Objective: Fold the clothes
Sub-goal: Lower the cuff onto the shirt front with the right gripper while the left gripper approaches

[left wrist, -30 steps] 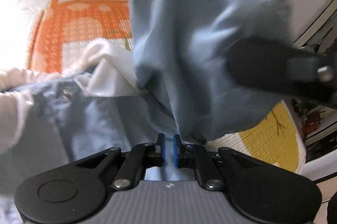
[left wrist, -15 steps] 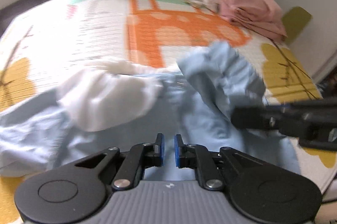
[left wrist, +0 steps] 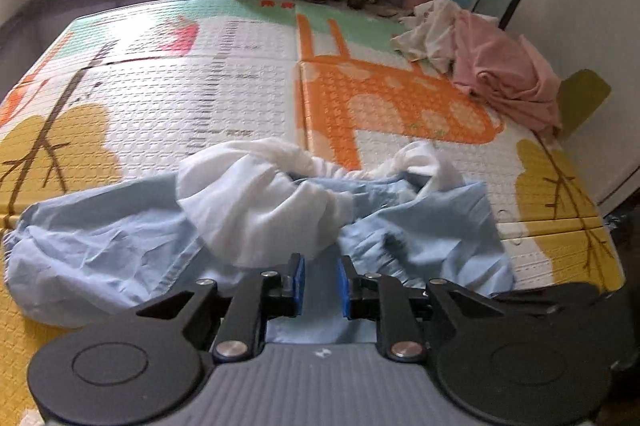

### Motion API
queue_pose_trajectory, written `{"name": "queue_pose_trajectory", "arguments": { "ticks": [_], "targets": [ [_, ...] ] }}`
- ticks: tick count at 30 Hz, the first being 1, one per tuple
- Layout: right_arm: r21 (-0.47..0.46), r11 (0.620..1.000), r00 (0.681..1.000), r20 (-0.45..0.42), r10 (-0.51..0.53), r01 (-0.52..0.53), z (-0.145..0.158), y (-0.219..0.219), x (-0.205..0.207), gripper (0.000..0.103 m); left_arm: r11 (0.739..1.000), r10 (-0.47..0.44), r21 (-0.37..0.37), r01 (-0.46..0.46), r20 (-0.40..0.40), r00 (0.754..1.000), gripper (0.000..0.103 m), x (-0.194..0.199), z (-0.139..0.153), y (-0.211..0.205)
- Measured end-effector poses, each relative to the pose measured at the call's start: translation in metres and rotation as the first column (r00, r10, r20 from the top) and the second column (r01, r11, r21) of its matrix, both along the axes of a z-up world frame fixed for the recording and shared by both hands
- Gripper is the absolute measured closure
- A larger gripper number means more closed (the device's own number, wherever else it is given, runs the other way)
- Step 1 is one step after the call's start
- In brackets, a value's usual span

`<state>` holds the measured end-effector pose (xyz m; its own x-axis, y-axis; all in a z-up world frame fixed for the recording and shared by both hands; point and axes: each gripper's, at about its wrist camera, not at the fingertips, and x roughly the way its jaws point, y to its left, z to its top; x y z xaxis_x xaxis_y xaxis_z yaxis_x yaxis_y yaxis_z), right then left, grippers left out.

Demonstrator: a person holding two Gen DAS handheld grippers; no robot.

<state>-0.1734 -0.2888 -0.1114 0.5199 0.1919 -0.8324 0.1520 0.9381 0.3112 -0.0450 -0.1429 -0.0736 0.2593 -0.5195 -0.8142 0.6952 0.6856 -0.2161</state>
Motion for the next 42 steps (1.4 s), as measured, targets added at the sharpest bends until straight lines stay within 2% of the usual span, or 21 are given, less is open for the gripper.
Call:
{"name": "queue_pose_trajectory", "arguments": {
  "ticks": [5,7,9,17,21,25,30,35,42],
  "targets": [
    [0.010,1.000,1.000,-0.008,-0.004,0.004,-0.006,0.006,-0.003,0.086,0.999,-0.024,-0.047,0.023,-0.028,0.999,0.078,0.003,0.004,-0.010],
    [0.029,1.000,1.000,0.005,-0.002,0.002,-0.003,0.006,-0.006,0.075,0.998,-0.033,-0.059,0.030,-0.041,0.999,0.077,0.006,0.004,-0.015],
    [0.047,0.999,1.000,0.015,0.004,-0.005,-0.001,0.009,-0.009,0.069,0.997,-0.042,-0.067,0.039,-0.053,0.998,0.075,0.008,0.004,-0.020],
    [0.073,0.997,0.998,0.060,-0.011,0.006,0.016,0.012,-0.025,0.069,0.987,-0.156,-0.063,0.149,-0.145,0.977,0.070,0.006,-0.011,-0.044],
    [0.080,0.997,0.997,0.075,-0.024,0.018,0.031,0.002,-0.038,0.071,0.982,-0.186,-0.044,0.181,-0.158,0.970,0.069,0.002,-0.019,-0.050],
    [0.053,0.997,0.997,0.062,-0.052,0.048,0.035,-0.006,-0.048,0.072,0.987,-0.154,0.021,0.159,-0.147,0.977,0.068,0.004,-0.026,-0.049],
    [0.043,0.993,0.992,0.049,-0.113,0.111,0.034,-0.013,-0.051,0.072,0.989,-0.133,0.043,0.142,-0.165,0.977,0.067,0.009,-0.031,-0.045],
    [-0.004,0.997,0.995,0.069,-0.075,0.075,0.035,0.004,-0.038,0.072,0.994,-0.106,0.006,0.110,-0.218,0.970,0.062,0.013,-0.026,-0.033],
    [-0.108,0.994,0.998,0.058,-0.026,0.033,0.031,0.031,-0.015,0.070,0.998,-0.050,0.013,0.056,-0.268,0.962,0.057,0.022,-0.025,-0.020]
  ]
}}
